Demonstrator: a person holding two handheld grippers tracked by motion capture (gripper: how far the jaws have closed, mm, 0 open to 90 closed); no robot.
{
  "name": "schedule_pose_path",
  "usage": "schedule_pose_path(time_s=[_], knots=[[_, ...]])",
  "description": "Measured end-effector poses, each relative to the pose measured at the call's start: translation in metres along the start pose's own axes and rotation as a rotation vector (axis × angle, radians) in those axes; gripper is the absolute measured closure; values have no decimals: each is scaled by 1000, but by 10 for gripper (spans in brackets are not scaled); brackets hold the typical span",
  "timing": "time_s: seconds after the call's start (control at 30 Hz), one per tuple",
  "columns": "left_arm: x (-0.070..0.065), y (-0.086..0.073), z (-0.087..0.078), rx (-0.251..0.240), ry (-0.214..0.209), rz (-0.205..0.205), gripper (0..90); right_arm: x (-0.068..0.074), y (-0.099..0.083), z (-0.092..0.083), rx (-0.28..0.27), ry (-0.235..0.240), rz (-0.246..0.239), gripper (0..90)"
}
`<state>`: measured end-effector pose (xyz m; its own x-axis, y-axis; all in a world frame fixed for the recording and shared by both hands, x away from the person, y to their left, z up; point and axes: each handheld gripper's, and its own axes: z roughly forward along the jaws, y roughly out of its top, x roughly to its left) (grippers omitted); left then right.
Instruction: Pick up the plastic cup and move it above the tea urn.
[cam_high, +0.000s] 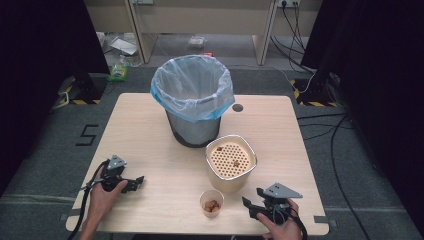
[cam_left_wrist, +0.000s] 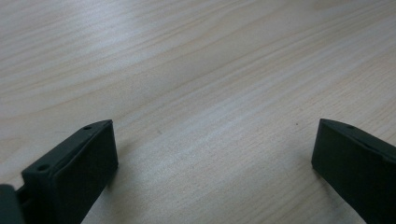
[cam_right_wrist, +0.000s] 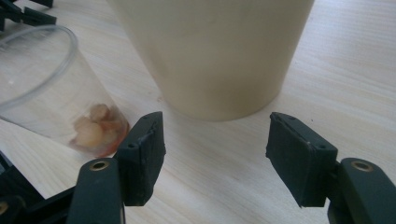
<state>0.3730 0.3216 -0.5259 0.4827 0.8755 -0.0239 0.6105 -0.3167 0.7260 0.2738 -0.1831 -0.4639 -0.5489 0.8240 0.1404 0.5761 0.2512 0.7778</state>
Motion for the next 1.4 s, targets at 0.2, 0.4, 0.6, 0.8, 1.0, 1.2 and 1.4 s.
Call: schedule_pose_path(time_s=[0.2,0.4,0.6,0.8,1.0,1.2,1.4], knots=[[0,0,0,1,0,1,0,8,5,-3,-5,33,-22,407],[0,0,0,1,0,0,0,25,11,-6,-7,65,-52,430],[0,0,0,0,0,-1,0,33,15,-6,-16,88,-63,445],[0,0,0,1,1,-1,0,40,21,-8,-25,102,-86,460],[0,0,0,1,2,-2,0,45,25,-9,-37,113,-96,478],[0,0,0,1,2,-2,0,56,35,-4,-36,139,-127,485],[0,0,0,1,2,-2,0,64,39,8,-10,157,-149,502]])
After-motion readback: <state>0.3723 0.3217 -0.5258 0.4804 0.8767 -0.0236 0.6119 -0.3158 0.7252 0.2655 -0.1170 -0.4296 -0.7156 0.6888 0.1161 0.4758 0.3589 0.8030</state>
